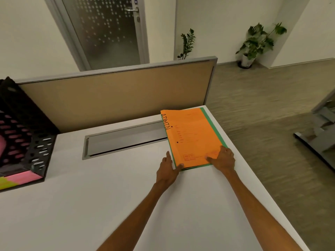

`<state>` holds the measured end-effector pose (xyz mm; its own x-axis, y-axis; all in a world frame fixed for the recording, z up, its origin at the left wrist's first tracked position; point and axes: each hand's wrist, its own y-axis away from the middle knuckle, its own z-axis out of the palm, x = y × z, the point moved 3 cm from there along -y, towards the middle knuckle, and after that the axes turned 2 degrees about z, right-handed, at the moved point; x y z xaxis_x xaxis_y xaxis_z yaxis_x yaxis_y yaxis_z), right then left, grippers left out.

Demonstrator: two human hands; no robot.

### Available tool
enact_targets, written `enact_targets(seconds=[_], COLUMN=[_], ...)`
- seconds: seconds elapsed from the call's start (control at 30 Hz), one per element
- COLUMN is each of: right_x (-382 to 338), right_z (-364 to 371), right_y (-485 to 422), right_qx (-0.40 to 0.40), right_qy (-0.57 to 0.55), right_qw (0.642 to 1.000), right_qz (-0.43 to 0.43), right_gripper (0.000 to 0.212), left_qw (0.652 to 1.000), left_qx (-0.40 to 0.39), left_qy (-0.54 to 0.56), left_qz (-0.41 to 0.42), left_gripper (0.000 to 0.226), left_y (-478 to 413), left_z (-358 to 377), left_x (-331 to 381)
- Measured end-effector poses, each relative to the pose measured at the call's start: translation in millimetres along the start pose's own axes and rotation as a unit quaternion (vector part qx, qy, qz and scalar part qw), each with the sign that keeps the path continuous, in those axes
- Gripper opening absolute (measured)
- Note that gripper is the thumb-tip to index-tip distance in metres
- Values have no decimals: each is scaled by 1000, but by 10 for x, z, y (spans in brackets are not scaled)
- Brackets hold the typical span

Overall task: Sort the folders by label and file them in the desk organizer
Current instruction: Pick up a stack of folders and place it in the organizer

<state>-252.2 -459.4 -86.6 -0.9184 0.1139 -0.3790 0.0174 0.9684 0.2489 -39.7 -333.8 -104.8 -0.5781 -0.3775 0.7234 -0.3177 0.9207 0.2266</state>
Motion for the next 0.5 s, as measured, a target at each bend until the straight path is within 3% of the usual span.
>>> enact_targets(seconds=[0.1,0.23,0.37,0.5], right_x=[-50,-62,-35,-93], right_z=[-13,-35,4,-16], right_y=[-48,-64,15,166], right_qx=[-5,-33,-49,-12], right_qy=[12,31,-61,-106], right_qw=[1000,997,995,994], right_qz=[9,55,64,29], right_gripper=[101,109,105,96], left_qw=[1000,994,987,986], left_qx=[-4,24,28,16], left_qy=[29,101,154,167], left_qz=[-4,-45,-30,23], left_gripper=[67,68,60,42], left_y=[-50,-68,-63,6], left_z=[44,20,-74,-175], left_x=[84,123,167,293])
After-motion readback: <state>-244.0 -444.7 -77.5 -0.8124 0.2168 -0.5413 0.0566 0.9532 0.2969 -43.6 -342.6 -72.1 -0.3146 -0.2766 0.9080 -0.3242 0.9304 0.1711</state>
